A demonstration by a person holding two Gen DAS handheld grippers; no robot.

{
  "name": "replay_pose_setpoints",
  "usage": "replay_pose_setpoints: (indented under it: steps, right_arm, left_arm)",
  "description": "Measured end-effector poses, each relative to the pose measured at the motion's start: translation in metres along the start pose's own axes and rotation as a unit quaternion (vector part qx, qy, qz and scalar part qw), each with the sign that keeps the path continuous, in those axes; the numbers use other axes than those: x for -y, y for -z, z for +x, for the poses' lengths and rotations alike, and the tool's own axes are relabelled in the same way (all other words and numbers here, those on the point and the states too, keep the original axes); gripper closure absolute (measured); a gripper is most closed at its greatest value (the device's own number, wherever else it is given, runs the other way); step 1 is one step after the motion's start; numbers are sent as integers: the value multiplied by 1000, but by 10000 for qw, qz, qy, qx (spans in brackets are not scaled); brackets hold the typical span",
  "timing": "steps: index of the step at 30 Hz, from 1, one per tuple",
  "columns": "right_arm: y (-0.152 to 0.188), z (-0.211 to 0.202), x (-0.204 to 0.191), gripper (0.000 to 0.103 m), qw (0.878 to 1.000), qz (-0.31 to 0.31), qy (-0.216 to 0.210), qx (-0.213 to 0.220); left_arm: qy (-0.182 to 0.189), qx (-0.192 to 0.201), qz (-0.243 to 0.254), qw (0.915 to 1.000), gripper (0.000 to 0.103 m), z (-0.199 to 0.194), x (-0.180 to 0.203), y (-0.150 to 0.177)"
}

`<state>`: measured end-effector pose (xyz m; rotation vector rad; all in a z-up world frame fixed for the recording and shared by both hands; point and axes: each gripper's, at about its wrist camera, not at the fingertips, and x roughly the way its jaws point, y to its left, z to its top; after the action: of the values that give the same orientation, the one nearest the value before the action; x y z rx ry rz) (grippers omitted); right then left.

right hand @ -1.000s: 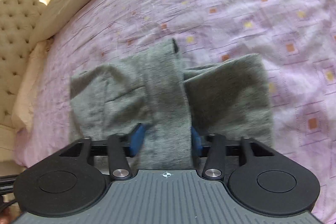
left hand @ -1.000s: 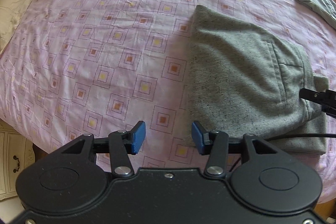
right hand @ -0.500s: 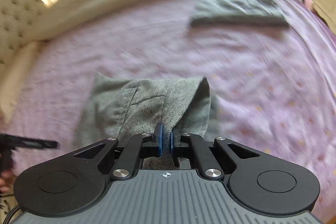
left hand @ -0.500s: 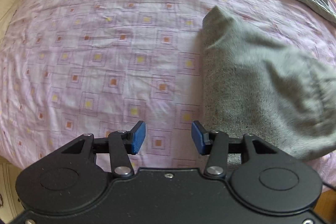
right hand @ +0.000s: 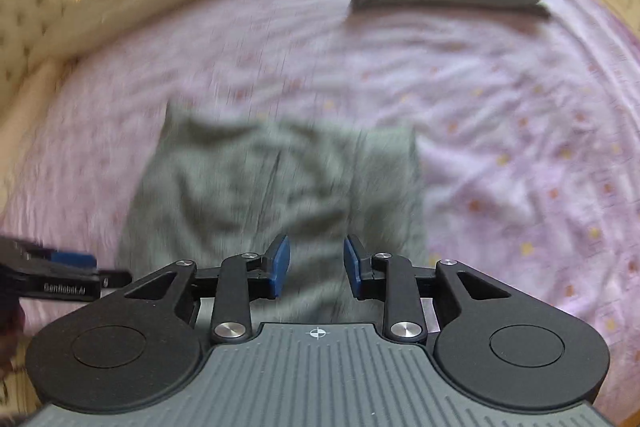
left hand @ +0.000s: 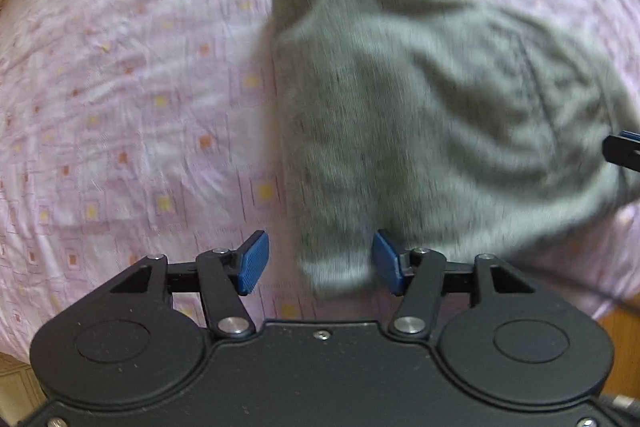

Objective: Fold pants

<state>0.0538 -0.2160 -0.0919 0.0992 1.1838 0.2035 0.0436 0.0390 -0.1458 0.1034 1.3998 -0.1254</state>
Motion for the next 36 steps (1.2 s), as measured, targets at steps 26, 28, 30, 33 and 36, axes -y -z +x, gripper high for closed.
replay_pose_setpoints:
  steps: [26, 28, 30, 33, 36]
  right_arm:
    - [-44, 7, -2, 74, 9982, 9, 426, 414]
    - [-49, 11, -1, 74, 9976, -15, 528, 457]
    - [-54, 20, 2, 74, 9979, -35, 536, 365]
    - [-61, 36, 8, 74, 9979, -67, 600, 253]
    - [-71, 53, 14, 74, 9980, -66, 613, 130]
  left_arm:
    - [49, 823, -82, 9966, 42, -27, -10, -84]
    - [8, 851, 74, 9963, 41, -20, -1, -96]
    - [-43, 861, 151, 9962, 41, -11, 3, -109]
    - [-125, 762, 16, 9970, 41, 8, -2, -130]
    - [-235, 525, -165, 9982, 41, 33, -12, -152]
